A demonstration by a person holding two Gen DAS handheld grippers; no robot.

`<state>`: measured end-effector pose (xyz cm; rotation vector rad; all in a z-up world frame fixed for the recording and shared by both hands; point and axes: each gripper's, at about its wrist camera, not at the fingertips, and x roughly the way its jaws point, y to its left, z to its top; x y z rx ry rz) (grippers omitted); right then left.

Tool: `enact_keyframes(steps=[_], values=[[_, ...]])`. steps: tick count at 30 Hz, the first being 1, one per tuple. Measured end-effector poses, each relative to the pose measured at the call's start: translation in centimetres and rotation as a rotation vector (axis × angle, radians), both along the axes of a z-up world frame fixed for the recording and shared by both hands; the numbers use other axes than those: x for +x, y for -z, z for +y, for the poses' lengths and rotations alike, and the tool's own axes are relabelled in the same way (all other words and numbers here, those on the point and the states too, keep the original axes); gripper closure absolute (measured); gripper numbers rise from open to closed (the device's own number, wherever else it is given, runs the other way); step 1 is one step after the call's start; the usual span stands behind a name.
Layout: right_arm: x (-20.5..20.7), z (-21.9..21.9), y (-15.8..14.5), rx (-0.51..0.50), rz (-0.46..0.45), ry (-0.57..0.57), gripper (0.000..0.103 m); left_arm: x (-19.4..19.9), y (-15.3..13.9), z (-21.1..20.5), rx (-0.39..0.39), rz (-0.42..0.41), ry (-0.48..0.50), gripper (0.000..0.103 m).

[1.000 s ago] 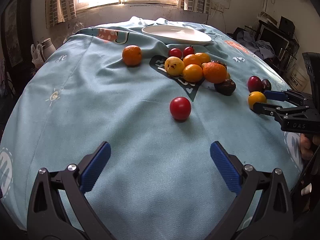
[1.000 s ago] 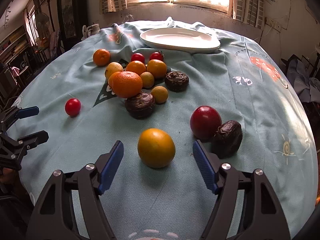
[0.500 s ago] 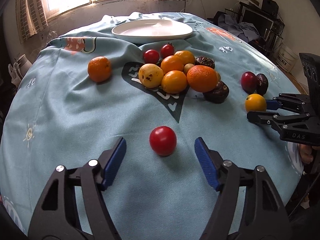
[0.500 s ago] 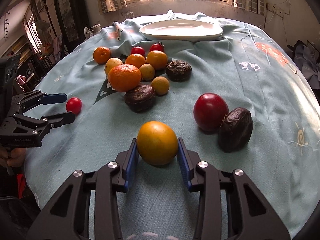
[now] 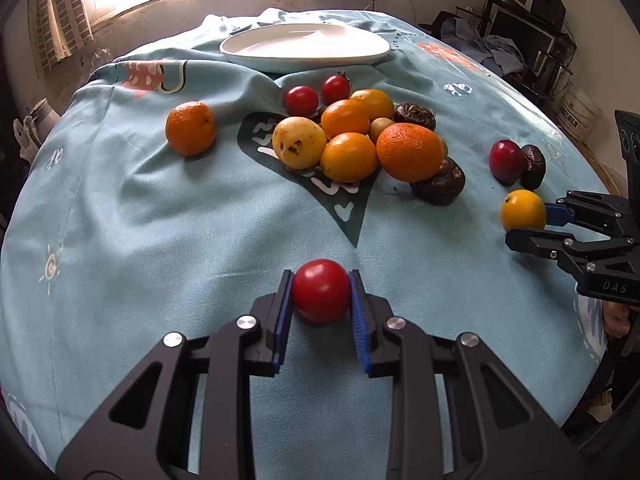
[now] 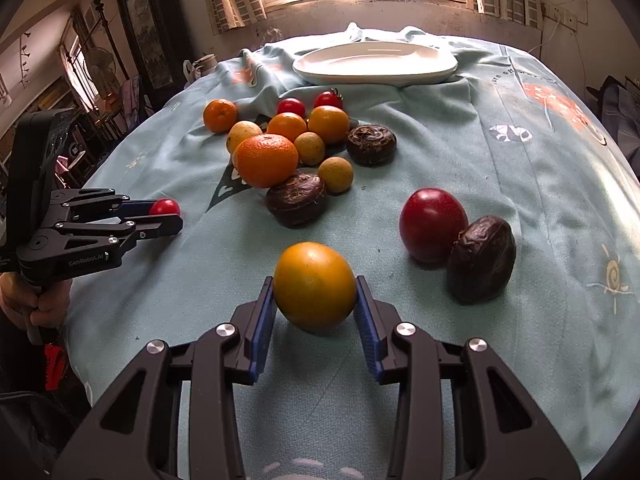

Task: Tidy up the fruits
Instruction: 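Carry both fruits over the white plate and open both grippers to release them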

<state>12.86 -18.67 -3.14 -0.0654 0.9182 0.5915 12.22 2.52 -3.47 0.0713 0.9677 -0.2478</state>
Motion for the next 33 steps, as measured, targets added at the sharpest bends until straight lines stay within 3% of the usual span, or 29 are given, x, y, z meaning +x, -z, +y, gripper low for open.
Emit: enact_keyframes(steps=[6, 9, 12, 18, 23, 26, 27, 29, 33], values=[[3.6, -0.5, -4.5, 0.130, -0.048, -0.008, 0.064, 3.3, -4.7, 0.0, -0.029, -0.094, 0.015, 0.076], [8.2, -0.4, -7.1, 0.152, -0.120, 0.049, 0.064, 7.8, -7.1, -0.4, -0.025, -0.158, -0.011, 0.076], [14.3, 0.6, -8.0, 0.133, -0.128, 0.087, 0.064, 13.9, -8.2, -1.0, -0.026, -0.172, -0.030, 0.076], [24.1, 3.6, -5.6, 0.005, -0.032, 0.080, 0.064, 25.0, -6.0, -2.2, 0.020, -0.089, -0.085, 0.076], [26.9, 5.5, -2.5, -0.105, 0.033, 0.035, 0.064, 28.5, -2.8, -2.9, 0.070, -0.004, -0.092, 0.075], [27.3, 5.9, -1.3, -0.114, 0.054, 0.024, 0.064, 29.2, -1.7, -2.9, 0.077, 0.017, -0.095, 0.074], [27.3, 6.0, -1.3, -0.115, 0.058, 0.022, 0.064, 29.1, -1.6, -3.0, 0.088, 0.013, -0.093, 0.072], [27.0, 5.8, -1.6, -0.110, 0.041, 0.033, 0.058, 28.4, -2.1, -3.2, 0.127, -0.029, -0.108, 0.026], [24.1, 4.0, -4.3, -0.067, -0.032, 0.050, 0.053, 24.7, -5.0, -2.7, 0.119, -0.136, -0.110, 0.017]])
